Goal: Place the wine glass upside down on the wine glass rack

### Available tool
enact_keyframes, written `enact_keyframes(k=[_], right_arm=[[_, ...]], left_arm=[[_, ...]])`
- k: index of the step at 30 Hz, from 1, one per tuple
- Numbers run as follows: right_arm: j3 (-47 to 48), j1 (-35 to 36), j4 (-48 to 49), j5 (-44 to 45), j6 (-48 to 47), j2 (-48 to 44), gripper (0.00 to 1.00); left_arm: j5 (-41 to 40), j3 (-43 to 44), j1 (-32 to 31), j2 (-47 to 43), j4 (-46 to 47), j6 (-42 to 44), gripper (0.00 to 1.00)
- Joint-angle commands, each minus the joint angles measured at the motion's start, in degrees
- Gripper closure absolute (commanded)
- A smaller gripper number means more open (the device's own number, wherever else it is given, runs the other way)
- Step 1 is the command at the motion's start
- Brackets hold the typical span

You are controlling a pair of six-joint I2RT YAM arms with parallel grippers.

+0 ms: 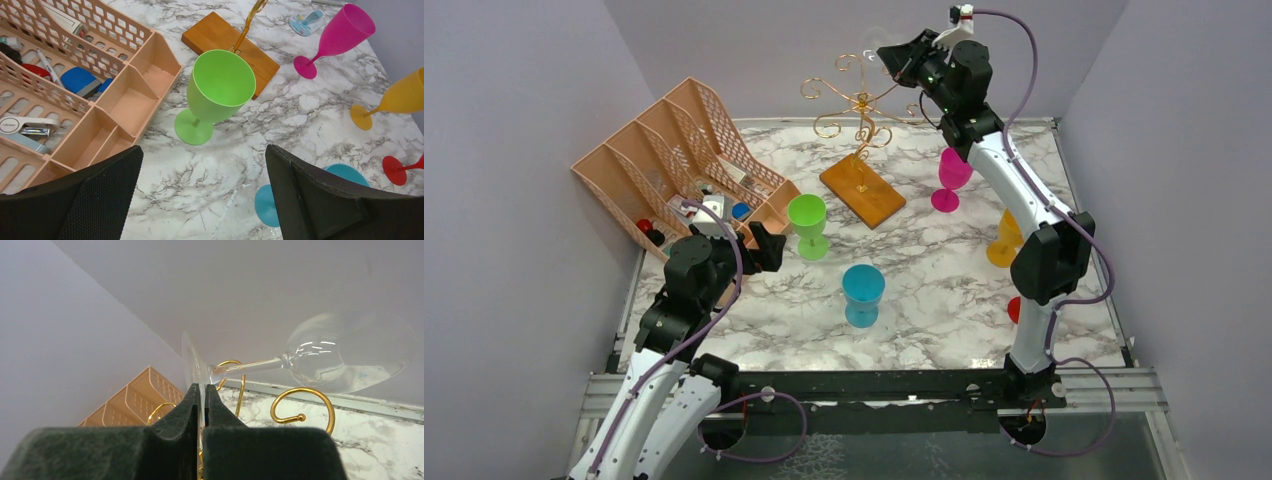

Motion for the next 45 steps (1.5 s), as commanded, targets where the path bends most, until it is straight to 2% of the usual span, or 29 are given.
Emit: enact_keyframes(k=[1, 8, 18, 31, 45], right_arm=[[-0.16, -0.12, 1.63, -4.06, 1.75, -0.63, 0.99], [1.61, -0.15, 1.8, -8.19, 2.85, 1.49, 0.99], [2.87, -0.1, -2.38, -5.6, 2.13, 0.9, 0.99], [-2.45, -0.15, -3.44, -3.82, 4.98, -3.03, 0.99], [-1.8, -1.65, -7.39, -0.76, 7.5, -3.94, 0.99]], left_arm=[[1.25, -0.68, 0.01, -0.61, 1.8, 0.55, 0.01], [1.2, -0.77, 0.04, -0.68, 1.92, 0.55, 0.01], [0.79, -0.9, 0.06, -0.97, 1.89, 0.63, 0.01], [0.23, -0.94, 0.06, -0.76, 1.88, 0.55, 0.01], [0.14, -0.99, 0.01, -0.96, 1.92, 0.63, 0.01]])
